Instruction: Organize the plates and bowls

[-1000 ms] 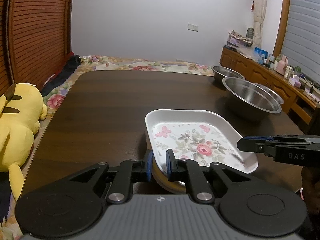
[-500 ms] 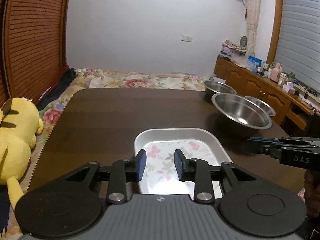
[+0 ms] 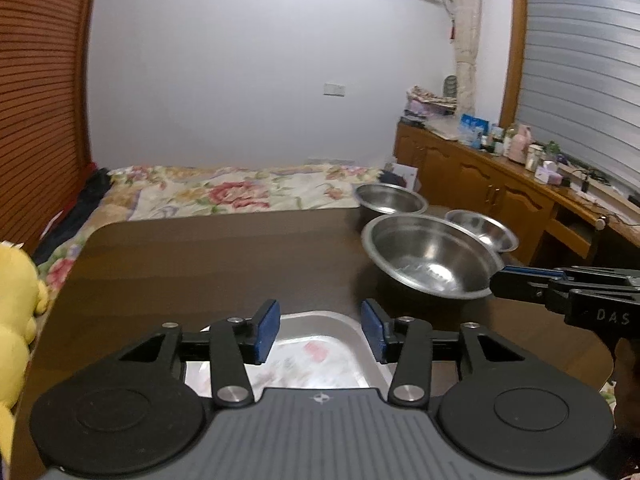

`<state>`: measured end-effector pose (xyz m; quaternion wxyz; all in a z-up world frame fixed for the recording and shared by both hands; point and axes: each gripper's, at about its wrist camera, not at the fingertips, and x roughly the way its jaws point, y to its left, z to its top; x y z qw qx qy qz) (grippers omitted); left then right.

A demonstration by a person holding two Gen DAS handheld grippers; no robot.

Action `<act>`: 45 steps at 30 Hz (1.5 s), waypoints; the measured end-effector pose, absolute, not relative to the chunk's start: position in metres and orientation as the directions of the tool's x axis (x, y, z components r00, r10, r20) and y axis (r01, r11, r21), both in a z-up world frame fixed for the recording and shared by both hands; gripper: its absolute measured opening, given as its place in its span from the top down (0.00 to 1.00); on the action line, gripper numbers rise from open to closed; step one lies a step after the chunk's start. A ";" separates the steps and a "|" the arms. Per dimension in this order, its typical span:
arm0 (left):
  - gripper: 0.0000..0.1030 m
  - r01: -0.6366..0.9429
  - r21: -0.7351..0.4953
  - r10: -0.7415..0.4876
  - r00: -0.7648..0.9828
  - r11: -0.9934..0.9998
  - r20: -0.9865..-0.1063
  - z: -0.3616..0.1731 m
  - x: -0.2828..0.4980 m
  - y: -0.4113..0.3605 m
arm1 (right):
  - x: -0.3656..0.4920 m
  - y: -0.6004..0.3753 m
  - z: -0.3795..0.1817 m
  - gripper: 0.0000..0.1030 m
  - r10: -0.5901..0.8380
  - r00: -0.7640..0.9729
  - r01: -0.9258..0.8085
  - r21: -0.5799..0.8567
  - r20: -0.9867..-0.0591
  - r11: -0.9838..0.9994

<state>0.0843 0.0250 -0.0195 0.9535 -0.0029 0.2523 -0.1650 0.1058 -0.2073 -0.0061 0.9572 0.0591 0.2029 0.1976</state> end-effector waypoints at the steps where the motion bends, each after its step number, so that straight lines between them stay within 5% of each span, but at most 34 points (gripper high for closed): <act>1: 0.50 0.323 -0.089 -0.325 0.816 0.942 -0.477 -0.018 0.087 0.020 | 0.107 -0.211 -0.005 0.80 0.387 0.847 -0.342 0.184 -0.364 0.921; 4: 0.48 0.346 -0.081 -0.342 0.813 0.935 -0.471 -0.016 0.094 0.005 | 0.109 -0.218 -0.005 0.80 0.350 0.865 -0.311 0.163 -0.361 0.936; 10: 0.47 0.374 -0.080 -0.366 0.803 0.924 -0.470 -0.015 0.108 -0.018 | 0.117 -0.236 -0.008 0.51 0.278 0.896 -0.244 0.140 -0.347 0.960; 17: 0.47 0.400 -0.071 -0.384 0.792 0.914 -0.476 -0.017 0.120 -0.039 | 0.129 -0.248 -0.013 0.42 0.227 0.908 -0.194 0.126 -0.353 0.973; 45: 0.47 0.362 -0.053 -0.330 0.768 0.931 -0.549 -0.044 0.170 -0.066 | 0.164 -0.273 -0.039 0.42 0.202 0.884 -0.140 0.173 -0.421 0.975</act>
